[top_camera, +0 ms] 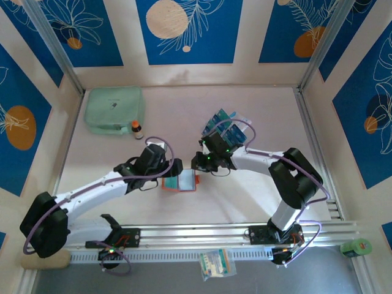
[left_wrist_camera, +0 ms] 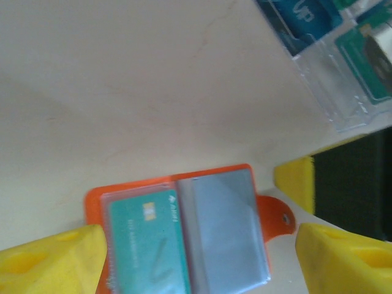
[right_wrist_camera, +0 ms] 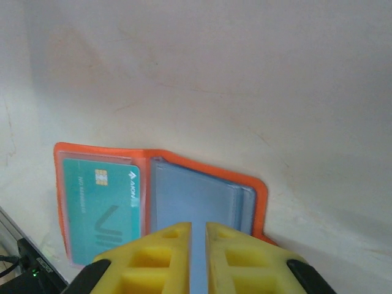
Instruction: Put the credit cards into the card holder
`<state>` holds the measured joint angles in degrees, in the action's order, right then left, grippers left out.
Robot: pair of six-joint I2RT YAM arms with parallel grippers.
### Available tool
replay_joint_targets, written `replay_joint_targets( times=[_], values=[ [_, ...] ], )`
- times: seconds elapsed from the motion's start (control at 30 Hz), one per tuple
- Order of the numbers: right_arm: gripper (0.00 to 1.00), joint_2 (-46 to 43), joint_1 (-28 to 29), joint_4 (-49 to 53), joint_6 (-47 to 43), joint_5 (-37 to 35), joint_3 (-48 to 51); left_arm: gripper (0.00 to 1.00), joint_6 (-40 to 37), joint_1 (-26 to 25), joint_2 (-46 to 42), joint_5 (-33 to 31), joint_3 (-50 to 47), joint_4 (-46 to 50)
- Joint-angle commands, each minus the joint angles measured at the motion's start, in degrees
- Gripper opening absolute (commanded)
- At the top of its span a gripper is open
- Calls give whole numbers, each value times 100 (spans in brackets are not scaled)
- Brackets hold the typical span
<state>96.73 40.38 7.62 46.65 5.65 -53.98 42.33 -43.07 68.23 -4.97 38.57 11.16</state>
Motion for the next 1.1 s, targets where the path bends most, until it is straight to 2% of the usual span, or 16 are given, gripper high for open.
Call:
replay_joint_targets(
  times=[0.0, 0.27, 0.63, 1.07],
  values=[
    [13, 172, 87, 152, -70, 200, -298, 81, 162, -94, 166, 40, -135, -276],
    [12, 616, 307, 314, -130, 157, -654, 81, -73, -98, 549, -85, -316, -318],
    [11, 798, 313, 548, -332, -223, -579, 81, -325, -98, 900, -223, -351, -299],
    [10, 1243, 365, -49, 30, 473, -475, 82, -422, -100, 1105, -259, -342, -338]
  ],
)
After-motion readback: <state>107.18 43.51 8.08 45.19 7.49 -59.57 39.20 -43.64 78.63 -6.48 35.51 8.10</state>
